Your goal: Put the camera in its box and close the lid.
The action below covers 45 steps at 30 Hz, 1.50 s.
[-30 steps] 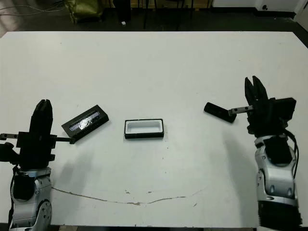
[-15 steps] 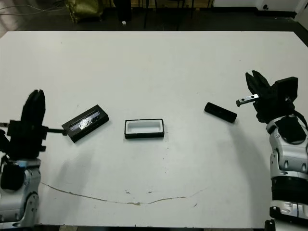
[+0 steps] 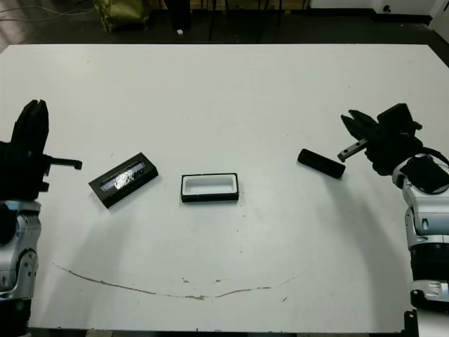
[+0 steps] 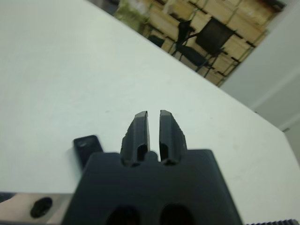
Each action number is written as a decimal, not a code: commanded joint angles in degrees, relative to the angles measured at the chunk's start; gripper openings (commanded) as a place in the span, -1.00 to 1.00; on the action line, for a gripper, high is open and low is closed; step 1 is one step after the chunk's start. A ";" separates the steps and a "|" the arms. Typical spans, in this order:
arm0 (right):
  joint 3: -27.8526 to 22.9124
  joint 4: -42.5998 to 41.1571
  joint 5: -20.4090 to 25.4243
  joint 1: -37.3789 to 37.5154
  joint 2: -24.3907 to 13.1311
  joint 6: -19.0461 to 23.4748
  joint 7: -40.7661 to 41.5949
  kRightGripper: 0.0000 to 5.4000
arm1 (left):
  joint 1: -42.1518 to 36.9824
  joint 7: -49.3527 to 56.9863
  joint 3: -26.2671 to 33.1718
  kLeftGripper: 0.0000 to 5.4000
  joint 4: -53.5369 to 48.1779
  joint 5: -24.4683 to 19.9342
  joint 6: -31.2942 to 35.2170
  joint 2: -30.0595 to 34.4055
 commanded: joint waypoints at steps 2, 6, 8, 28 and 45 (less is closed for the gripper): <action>1.10 4.86 -0.13 -0.63 -1.10 -3.05 4.39 -0.77 | -0.14 -0.16 0.21 -1.00 1.72 -0.81 2.50 0.13; 2.35 5.38 -1.00 -1.14 -1.87 -2.61 6.76 -0.44 | -0.21 -0.11 -0.01 -1.00 2.47 -0.36 1.65 -0.15; 3.38 4.80 -2.02 -1.29 -2.69 -2.05 7.57 -0.27 | -0.13 -0.36 -0.02 -1.00 2.82 -0.70 0.97 -0.41; 6.94 15.37 -5.50 -6.40 -3.73 -2.34 12.86 0.99 | 0.21 -1.83 0.15 -1.00 5.90 -1.64 0.34 -0.32; 10.51 33.97 -8.66 -17.55 -4.29 -8.52 24.62 0.56 | 0.56 -3.44 -0.25 -1.00 6.24 -0.91 0.20 0.45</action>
